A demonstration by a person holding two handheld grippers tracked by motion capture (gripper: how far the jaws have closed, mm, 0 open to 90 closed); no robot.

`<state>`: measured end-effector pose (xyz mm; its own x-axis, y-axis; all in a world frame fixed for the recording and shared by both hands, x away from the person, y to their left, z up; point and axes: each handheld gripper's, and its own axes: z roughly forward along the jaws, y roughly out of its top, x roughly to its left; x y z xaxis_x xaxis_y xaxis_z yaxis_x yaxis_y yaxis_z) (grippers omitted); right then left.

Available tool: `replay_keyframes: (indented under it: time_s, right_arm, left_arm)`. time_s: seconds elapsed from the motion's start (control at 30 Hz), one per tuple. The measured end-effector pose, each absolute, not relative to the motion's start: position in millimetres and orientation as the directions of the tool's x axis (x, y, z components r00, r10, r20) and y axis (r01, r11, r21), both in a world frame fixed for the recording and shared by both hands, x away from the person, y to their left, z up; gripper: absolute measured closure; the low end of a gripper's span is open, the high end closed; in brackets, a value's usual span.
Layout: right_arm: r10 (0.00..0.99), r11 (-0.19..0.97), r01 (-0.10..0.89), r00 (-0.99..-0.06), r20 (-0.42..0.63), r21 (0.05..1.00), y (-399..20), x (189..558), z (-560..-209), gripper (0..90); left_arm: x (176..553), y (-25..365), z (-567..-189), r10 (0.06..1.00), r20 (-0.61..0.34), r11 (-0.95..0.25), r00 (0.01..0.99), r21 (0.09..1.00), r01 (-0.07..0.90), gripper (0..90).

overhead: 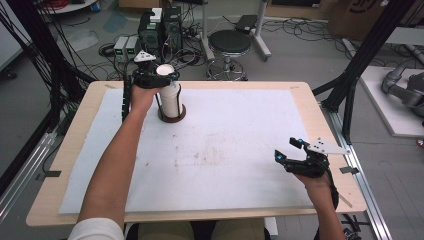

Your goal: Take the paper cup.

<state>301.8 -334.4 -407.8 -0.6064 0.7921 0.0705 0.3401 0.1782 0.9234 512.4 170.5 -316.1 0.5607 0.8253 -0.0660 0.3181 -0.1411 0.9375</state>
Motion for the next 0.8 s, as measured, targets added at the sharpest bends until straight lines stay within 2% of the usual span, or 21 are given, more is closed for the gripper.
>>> replay_keyframes:
  time_s: [0.3, 0.47, 0.8]
  right_arm:
    - [0.791, 0.181, 0.337, -0.609, 0.067, 0.924, -334, 302, -408, 19.8]
    - [0.790, 0.177, 0.334, -0.609, 0.069, 0.926, -335, 302, -407, 19.7]
    - [0.786, 0.178, 0.336, -0.615, 0.072, 0.925, -332, 301, -406, 19.8]
  left_arm:
    - [515, 167, -301, 0.822, -0.039, -0.178, 0.568, 0.930, 0.322, 34.6]
    - [510, 167, -290, 0.823, -0.024, -0.166, 0.567, 0.945, 0.281, 34.9]
    - [483, 182, -262, 0.827, -0.052, -0.074, 0.560, 0.977, 0.200, 35.2]
